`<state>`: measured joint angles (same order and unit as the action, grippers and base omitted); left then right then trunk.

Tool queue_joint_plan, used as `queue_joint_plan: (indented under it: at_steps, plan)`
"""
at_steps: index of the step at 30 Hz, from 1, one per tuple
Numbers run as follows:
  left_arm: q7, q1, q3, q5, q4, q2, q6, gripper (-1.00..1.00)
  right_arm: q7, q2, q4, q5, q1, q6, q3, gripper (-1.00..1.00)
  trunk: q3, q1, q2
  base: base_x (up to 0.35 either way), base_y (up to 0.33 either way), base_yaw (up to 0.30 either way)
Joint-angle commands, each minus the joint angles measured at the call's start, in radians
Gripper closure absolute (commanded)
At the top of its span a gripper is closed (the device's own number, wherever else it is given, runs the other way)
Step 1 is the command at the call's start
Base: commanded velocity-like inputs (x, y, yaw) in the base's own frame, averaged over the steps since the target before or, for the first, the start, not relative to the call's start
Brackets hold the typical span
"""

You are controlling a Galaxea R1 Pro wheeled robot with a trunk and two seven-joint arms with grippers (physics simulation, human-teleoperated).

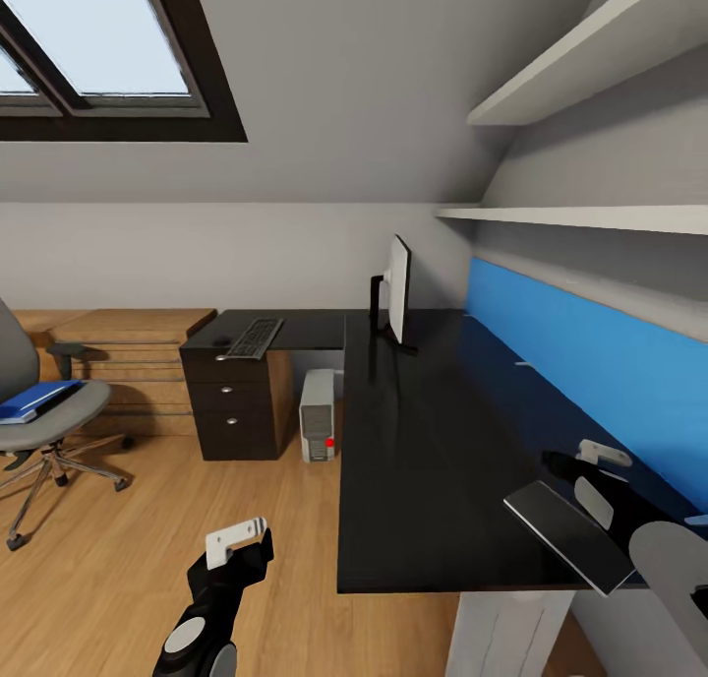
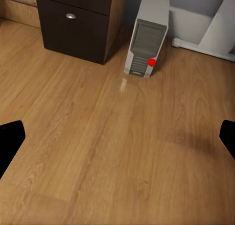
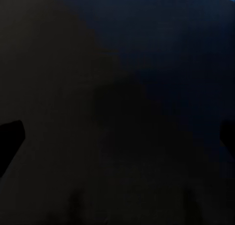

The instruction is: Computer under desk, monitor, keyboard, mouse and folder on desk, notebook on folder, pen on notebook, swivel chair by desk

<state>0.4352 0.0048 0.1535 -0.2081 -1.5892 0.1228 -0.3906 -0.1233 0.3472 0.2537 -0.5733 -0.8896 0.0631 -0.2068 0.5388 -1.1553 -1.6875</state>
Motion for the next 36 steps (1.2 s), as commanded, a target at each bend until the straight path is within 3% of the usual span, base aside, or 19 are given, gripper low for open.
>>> queue_joint_plan:
  at_steps: [1, 12, 27, 36]
  plan:
    - [0.007, 0.0, 0.0, -0.01, -0.002, 0.0, -0.002, -1.0, -0.006, 0.001, 0.003, -0.006, 0.0, 0.006, -0.009, -1.0, 0.001, 0.0, 0.0, 0.0, -0.015, 0.0]
    - [0.007, 0.0, -0.006, -0.01, -0.022, -0.001, -0.002, -1.0, -0.007, 0.0, 0.002, -0.005, 0.0, 0.012, -0.013, -1.0, 0.001, 0.0, 0.0, 0.009, -0.003, 0.0]
    - [0.007, 0.0, -0.006, -0.01, -0.026, -0.001, -0.001, -1.0, -0.009, -0.001, 0.002, -0.003, 0.0, 0.038, -0.018, -1.0, 0.001, 0.0, 0.0, 0.164, 0.0, 0.0]
    - [0.007, 0.0, -0.023, -0.011, -0.029, 0.0, -0.001, -1.0, -0.011, -0.003, 0.002, 0.032, 0.0, 0.096, -0.019, -1.0, 0.001, 0.0, 0.0, 0.014, 0.0, 0.0]
